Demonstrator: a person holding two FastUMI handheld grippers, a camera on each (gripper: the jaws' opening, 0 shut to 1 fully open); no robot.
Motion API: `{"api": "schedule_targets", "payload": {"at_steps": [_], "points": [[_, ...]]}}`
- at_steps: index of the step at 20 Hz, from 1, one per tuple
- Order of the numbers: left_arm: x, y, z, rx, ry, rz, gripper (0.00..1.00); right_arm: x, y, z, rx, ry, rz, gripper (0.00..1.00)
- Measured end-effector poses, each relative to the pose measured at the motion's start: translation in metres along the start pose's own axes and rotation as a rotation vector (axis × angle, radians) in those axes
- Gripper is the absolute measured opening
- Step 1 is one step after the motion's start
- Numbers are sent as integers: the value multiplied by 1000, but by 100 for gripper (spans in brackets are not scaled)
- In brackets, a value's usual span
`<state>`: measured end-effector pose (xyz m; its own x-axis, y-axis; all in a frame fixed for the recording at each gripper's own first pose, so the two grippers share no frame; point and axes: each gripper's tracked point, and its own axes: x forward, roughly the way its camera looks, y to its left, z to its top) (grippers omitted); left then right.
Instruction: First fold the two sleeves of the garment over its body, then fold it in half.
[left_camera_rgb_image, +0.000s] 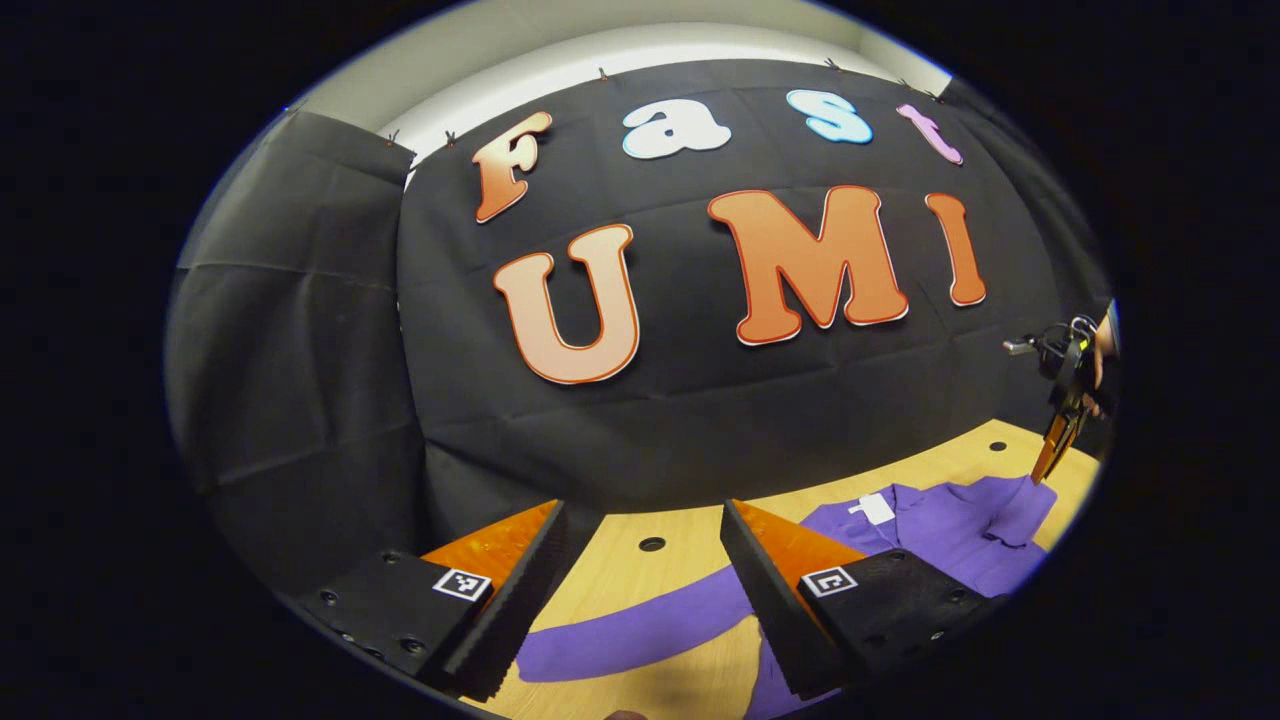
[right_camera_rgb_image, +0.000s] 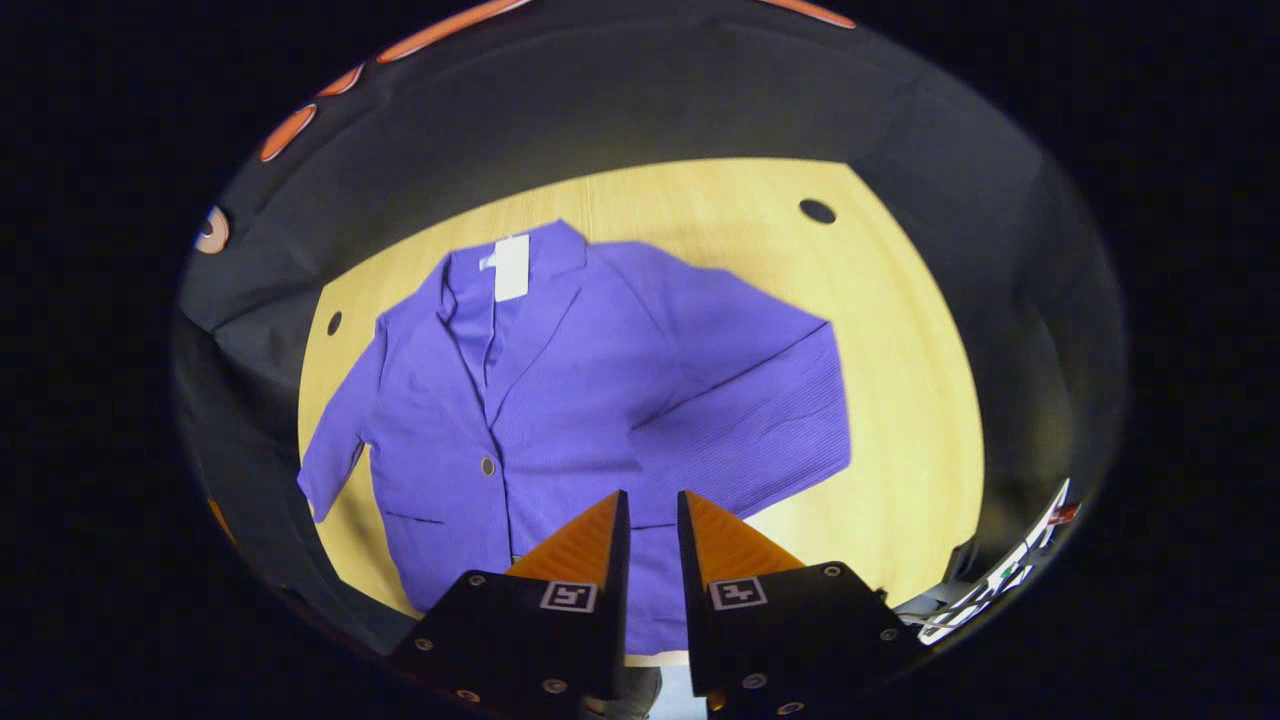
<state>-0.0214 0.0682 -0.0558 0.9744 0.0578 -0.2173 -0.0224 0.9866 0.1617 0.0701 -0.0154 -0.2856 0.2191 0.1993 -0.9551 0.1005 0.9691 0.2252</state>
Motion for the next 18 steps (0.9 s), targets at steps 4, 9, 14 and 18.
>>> {"api": "schedule_targets", "payload": {"at_steps": [4, 9, 14, 18], "points": [[-8, 0, -3, 13, 37, 45, 97, 36, -10, -4, -64, 48, -23, 35], [-14, -1, -4, 38, 68, 82, 97, 65, -16, -12, -113, 92, -15, 48], [-21, -4, -4, 67, 86, 105, 96, 95, -24, -23, -162, 131, -37, 50], [-24, -4, -2, 91, 99, 112, 96, 116, -37, -32, -206, 162, -88, 47]]}}
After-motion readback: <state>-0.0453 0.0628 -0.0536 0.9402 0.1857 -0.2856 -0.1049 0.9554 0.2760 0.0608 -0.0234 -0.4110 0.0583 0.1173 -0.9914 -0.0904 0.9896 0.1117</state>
